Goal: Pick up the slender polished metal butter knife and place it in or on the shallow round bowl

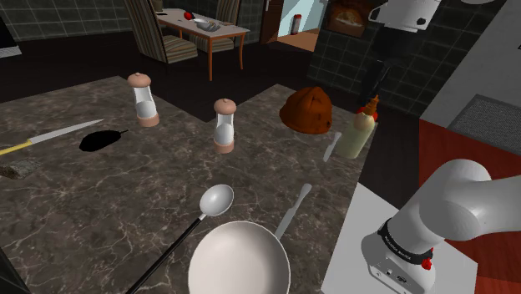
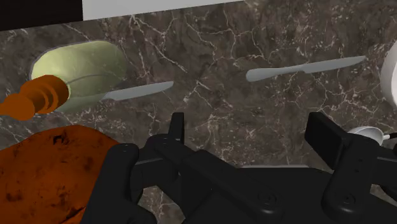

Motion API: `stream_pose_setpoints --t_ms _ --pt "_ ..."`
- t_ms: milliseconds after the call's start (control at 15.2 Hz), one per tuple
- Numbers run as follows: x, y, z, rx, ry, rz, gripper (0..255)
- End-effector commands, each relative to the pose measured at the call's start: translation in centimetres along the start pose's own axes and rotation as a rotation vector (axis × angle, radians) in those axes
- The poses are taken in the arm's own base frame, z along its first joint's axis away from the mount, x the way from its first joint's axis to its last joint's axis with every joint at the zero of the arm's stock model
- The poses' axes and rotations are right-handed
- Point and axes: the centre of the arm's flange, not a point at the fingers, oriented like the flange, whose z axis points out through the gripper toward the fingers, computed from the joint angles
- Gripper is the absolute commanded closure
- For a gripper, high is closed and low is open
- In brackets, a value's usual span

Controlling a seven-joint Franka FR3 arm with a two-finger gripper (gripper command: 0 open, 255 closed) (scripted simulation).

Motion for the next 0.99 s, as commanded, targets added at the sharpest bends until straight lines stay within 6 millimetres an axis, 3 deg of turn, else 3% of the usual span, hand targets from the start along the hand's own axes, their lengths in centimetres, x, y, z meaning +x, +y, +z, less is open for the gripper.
stream_pose_setpoints --t_ms 0,462,924 --pt "0.0 0.0 0.0 0.0 0.0 0.0 0" --pt "-3.2 -7.2 6.5 -0.076 0.045 0.428 0" --pt "-2.9 -14.6 13.6 -0.152 0.09 0.857 0"
